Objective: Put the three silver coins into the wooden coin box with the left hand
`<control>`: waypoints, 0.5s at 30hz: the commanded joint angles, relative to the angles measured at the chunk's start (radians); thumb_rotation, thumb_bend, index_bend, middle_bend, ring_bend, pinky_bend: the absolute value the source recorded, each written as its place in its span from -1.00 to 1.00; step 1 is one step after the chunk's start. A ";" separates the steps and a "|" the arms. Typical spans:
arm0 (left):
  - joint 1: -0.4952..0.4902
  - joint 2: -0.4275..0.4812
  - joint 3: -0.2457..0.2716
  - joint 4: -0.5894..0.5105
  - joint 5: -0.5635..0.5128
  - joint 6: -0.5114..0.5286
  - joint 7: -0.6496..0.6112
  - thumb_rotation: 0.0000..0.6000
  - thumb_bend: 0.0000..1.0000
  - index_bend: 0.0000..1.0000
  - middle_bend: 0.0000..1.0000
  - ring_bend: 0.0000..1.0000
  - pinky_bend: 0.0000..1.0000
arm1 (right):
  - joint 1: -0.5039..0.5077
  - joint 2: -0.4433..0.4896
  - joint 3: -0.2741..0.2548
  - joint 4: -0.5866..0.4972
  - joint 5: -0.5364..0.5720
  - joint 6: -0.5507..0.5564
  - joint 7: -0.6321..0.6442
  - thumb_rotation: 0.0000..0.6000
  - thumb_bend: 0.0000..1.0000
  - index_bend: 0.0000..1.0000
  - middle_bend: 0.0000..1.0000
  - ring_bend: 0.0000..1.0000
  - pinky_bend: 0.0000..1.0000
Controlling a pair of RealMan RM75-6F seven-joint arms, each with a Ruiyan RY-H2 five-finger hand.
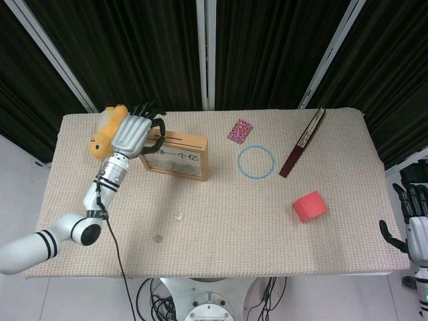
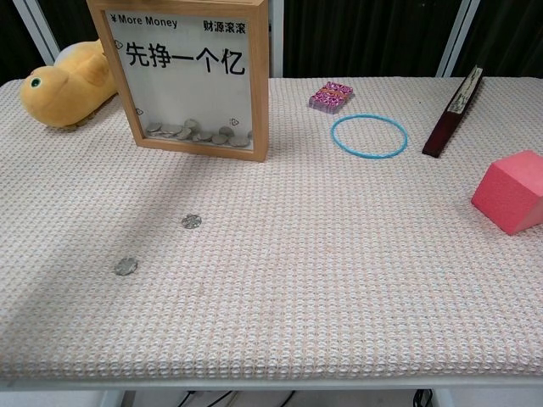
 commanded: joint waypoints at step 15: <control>-0.018 -0.016 0.025 0.027 0.003 -0.015 -0.015 1.00 -0.12 -0.15 -0.54 -0.93 -0.84 | 0.001 -0.003 0.002 0.012 0.009 -0.008 0.011 1.00 -0.36 -1.00 -1.00 -1.00 -1.00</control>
